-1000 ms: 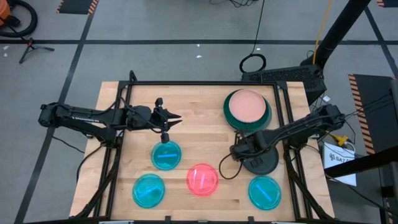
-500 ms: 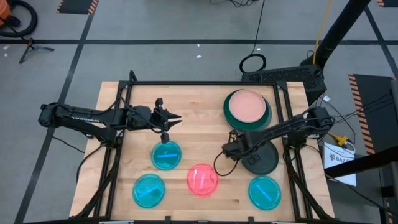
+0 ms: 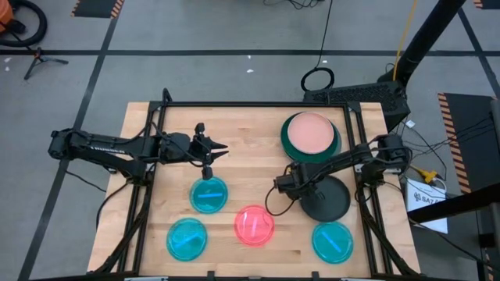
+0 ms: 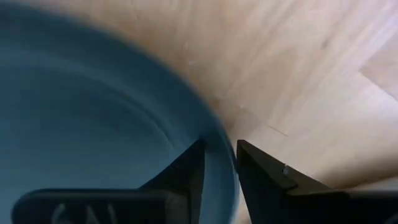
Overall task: Stack plastic plates
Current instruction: Stack the black plate on the light pink plate
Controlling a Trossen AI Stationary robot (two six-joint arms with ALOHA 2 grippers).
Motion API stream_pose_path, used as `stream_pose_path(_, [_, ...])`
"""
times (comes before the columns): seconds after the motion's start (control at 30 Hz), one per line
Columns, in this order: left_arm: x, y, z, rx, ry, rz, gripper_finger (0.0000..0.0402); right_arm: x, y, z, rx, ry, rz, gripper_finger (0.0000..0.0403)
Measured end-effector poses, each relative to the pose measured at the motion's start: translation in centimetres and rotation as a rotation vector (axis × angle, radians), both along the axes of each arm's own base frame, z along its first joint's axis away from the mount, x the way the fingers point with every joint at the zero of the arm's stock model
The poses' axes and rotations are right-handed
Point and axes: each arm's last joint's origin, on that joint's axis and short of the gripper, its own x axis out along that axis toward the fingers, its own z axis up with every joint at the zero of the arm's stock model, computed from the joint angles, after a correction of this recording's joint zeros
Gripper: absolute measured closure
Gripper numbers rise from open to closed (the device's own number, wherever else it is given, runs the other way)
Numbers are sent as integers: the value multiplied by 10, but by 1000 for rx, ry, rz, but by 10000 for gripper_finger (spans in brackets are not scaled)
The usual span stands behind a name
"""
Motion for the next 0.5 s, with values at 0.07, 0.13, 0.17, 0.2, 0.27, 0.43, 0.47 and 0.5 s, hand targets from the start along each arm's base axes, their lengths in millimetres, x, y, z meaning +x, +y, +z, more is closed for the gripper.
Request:
stream_pose_path(0.07, [0,0,0,0,2,0,321,1,-1,-1,6,-8,-4,317])
stream_pose_path(0.13, [0,0,-1,1,6,-1,321,2,-1,-1,7,-17,-8,323])
stream_pose_path(0.17, [0,0,-1,2,8,-1,321,2,-1,-1,7,-19,-8,327])
stream_pose_path(0.2, [0,0,-1,2,8,-1,321,2,-1,0,7,-23,-8,333])
stream_pose_path(0.27, [0,0,-1,2,11,-1,321,2,-1,1,8,-29,-8,351])
stream_pose_path(0.43, [0,0,-1,2,14,-1,321,2,-2,3,6,-33,-39,392])
stream_pose_path(0.47, [0,0,-1,2,14,-1,321,2,-2,3,5,-34,-64,393])
stream_pose_path(0.5, [0,0,-1,2,14,-1,321,2,-3,3,5,-35,-97,393])
